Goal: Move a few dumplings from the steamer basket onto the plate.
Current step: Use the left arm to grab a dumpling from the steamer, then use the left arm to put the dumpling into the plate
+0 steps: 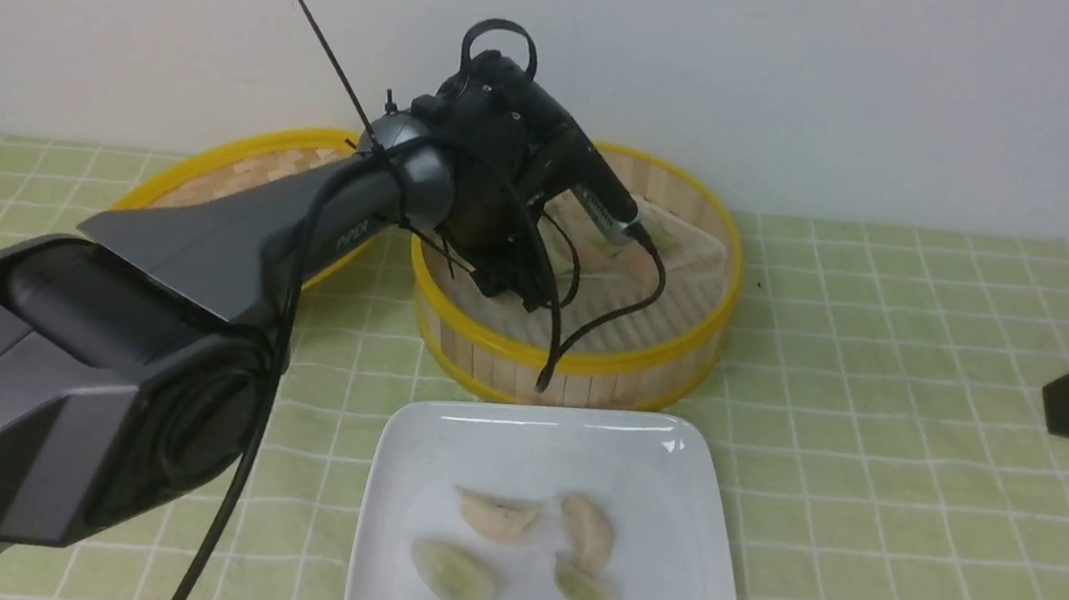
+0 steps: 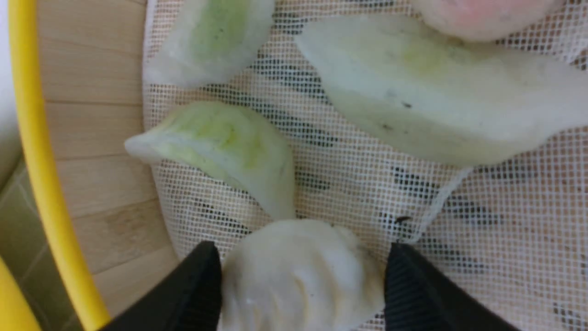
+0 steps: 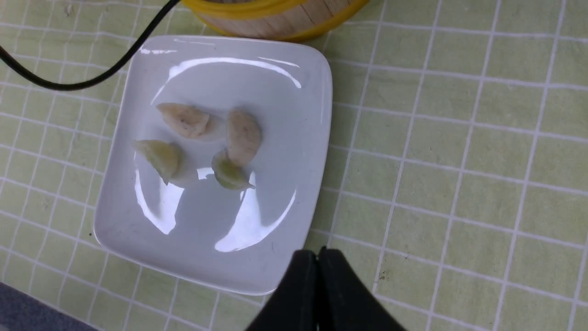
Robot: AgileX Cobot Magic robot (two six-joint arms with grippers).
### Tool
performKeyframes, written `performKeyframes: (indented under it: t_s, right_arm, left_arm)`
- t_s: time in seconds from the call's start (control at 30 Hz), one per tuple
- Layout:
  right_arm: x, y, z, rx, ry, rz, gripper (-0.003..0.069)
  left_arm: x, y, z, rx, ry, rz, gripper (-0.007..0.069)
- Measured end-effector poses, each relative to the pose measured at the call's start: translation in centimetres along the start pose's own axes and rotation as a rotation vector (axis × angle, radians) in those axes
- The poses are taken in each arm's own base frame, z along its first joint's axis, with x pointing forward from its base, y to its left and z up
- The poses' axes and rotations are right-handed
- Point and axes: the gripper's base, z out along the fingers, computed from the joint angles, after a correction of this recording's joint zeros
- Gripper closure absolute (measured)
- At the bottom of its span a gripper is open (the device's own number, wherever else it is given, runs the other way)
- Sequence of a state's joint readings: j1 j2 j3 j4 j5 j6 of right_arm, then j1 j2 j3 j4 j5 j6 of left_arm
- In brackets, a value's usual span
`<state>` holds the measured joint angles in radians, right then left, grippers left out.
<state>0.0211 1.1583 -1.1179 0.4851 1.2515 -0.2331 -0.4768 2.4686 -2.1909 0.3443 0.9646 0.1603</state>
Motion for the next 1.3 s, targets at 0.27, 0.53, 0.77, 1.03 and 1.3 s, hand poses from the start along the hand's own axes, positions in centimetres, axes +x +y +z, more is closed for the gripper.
performKeyframes:
  t_s: [0.27, 0.53, 0.77, 1.03, 1.3]
  right_arm:
    - [0.0, 0.1, 0.0, -0.012, -0.003, 0.002, 0.0671]
    - [-0.1, 0.3, 0.0, -0.035, -0.009, -0.006, 0.0671]
    - [-0.1, 0.3, 0.0, -0.038, -0.010, -0.005, 0.0671]
    - [-0.1, 0.3, 0.0, -0.038, -0.010, -0.007, 0.0671]
    - [-0.1, 0.3, 0.0, -0.038, -0.010, -0.007, 0.0671]
  left_arm:
    - [-0.5, 0.3, -1.8, 0.031, 0.043, -0.094, 0.0222]
    - [-2.1, 2.9, -9.6, 0.041, -0.047, -0.191, 0.0222]
    - [-2.5, 3.4, -17.2, 0.216, -0.207, -0.242, 0.0222]
    - [2.3, 1.7, -22.6, 0.391, -0.146, -0.272, 0.0222]
    - [10.6, -3.6, -19.8, 0.594, 0.167, -0.309, 0.0222]
